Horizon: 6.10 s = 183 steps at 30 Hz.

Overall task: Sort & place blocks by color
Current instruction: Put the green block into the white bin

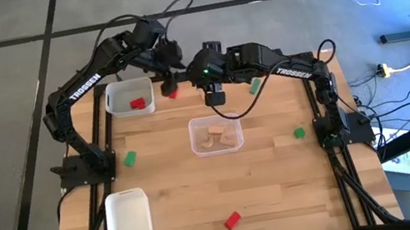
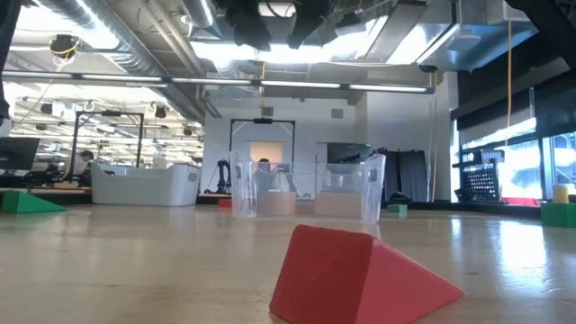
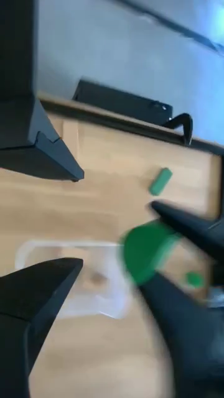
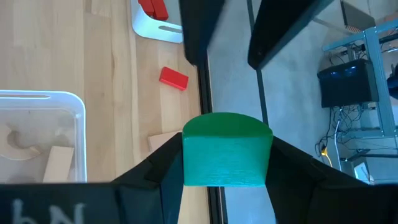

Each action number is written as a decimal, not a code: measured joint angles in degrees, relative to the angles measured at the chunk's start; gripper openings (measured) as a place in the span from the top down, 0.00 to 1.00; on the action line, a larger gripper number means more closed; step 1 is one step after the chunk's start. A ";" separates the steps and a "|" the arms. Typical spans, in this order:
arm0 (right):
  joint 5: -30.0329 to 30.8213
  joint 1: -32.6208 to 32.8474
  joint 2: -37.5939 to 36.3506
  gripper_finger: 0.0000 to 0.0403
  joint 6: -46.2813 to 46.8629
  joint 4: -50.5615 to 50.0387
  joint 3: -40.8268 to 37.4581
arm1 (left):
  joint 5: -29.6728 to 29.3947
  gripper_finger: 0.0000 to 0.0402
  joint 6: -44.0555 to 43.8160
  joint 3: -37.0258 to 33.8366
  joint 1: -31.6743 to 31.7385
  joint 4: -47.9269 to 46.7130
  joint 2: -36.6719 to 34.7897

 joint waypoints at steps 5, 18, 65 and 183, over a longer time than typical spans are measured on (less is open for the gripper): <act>-0.02 0.00 -0.02 0.57 0.70 -0.05 0.00 | -1.29 0.49 14.59 -0.02 -0.08 -0.98 0.00; -9.39 -1.67 -3.61 0.57 10.77 -2.15 0.04 | 0.78 0.49 25.77 -0.02 -2.15 2.00 -0.02; -44.46 -13.99 -6.05 0.57 7.80 -6.25 0.04 | -15.48 0.49 46.17 0.00 -12.44 13.94 -5.42; -46.81 -13.33 -6.68 0.41 -1.43 -6.01 -0.19 | -24.91 0.79 32.50 -0.02 -16.20 -3.31 -0.79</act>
